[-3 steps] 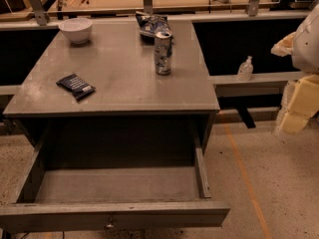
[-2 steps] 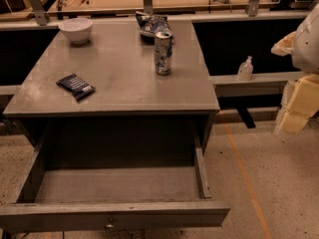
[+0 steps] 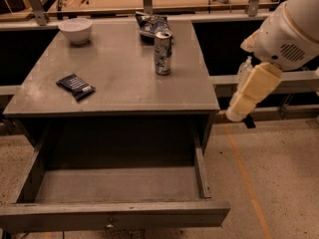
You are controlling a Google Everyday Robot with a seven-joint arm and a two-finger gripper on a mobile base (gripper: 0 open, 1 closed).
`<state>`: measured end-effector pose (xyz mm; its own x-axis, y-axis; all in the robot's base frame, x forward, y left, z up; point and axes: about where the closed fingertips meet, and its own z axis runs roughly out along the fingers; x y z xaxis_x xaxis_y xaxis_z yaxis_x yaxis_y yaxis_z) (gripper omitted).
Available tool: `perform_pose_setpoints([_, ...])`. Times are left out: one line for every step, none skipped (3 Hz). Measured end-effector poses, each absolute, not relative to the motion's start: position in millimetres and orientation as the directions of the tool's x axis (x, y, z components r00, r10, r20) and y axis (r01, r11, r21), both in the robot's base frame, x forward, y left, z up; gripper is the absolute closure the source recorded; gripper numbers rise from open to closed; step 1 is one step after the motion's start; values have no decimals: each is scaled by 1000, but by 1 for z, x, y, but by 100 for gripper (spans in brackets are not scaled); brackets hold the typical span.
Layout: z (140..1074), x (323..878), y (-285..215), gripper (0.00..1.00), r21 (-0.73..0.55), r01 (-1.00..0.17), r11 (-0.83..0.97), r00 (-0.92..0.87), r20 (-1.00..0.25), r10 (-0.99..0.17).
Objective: Place rxbar blueberry into top drawer
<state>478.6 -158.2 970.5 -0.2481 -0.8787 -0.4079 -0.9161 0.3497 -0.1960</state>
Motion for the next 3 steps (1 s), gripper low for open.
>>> perform_pose_setpoints([966, 507, -118, 0, -184, -869, 459, -308, -524, -794])
perform_pose_setpoints([973, 519, -113, 0, -192, -837, 512, -331, -566, -755])
perform_pose_setpoints([973, 519, -113, 0, -192, -837, 512, -331, -566, -755])
